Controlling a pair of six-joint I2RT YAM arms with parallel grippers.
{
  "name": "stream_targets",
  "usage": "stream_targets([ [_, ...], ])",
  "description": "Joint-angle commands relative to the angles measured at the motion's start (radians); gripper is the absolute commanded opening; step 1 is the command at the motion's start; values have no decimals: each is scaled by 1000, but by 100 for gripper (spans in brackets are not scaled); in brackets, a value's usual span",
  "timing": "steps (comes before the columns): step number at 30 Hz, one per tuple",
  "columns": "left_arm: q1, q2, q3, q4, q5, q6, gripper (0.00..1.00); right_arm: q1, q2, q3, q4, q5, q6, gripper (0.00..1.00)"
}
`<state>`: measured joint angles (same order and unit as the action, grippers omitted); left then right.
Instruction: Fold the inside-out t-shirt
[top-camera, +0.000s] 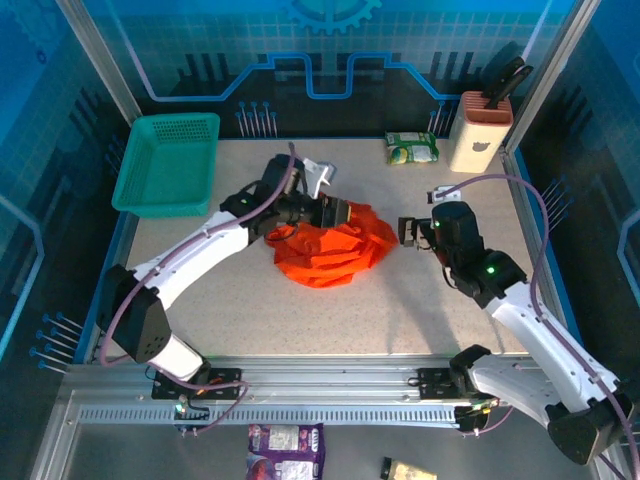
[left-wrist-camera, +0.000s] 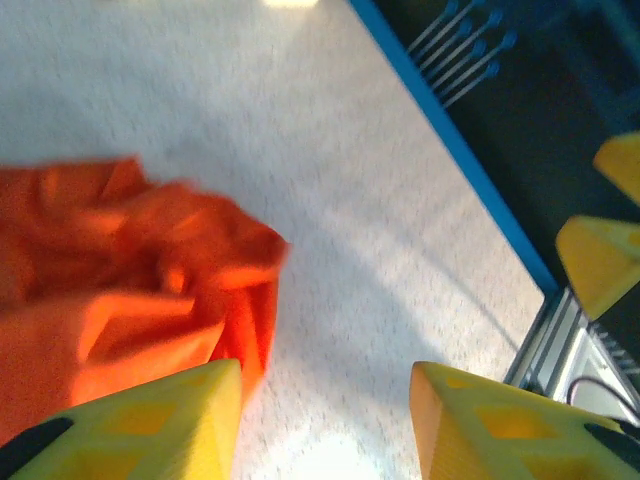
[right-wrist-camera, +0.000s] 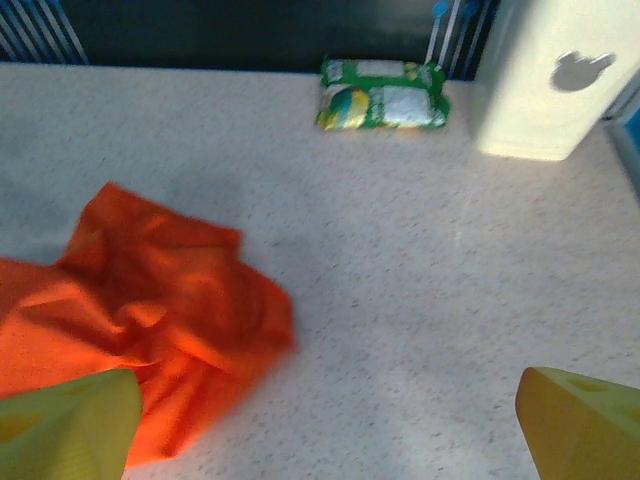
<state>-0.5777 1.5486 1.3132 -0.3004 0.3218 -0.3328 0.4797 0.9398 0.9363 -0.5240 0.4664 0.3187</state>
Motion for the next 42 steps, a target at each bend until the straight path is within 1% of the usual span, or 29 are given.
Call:
stream_targets([
  [1,12,-17,-40,19,-112,-43,49,-14,47,5,-27,-137,38,96],
  [5,22,-5,-63,-73,-225,-18,50,-16,125,11,-33,-237,61,92],
  [7,35,16,-66,-127,-284,-11,49,-18,176,12,-26,-293,66,86],
  [9,66,35,-75,-157,-310,-22,49,-20,228,17,-14,-324,70,81],
  [13,160,51,-144,-124,-269,-77,49,-44,332,27,7,-332,89,74],
  [18,228,100,-190,-117,-240,-78,51,-119,459,55,45,-380,71,68],
  [22,242,139,-215,-96,-213,-93,51,-158,589,122,40,-376,26,59],
  [26,240,146,-253,-51,-174,-137,54,-178,703,194,38,-389,-18,54],
  [27,238,143,-268,-43,-167,-144,55,-183,728,213,37,-393,-22,52],
  [29,239,133,-291,-35,-168,-152,56,-192,764,250,28,-398,-28,40],
  [31,239,118,-320,-25,-174,-158,57,-196,774,277,22,-402,-31,27],
  [34,239,117,-335,-30,-203,-158,58,-201,746,300,30,-419,-43,9],
  [36,240,130,-324,-32,-223,-152,59,-207,718,320,16,-419,-45,0],
  [42,240,233,-209,-62,-292,-114,59,-217,594,327,-15,-461,-43,0],
])
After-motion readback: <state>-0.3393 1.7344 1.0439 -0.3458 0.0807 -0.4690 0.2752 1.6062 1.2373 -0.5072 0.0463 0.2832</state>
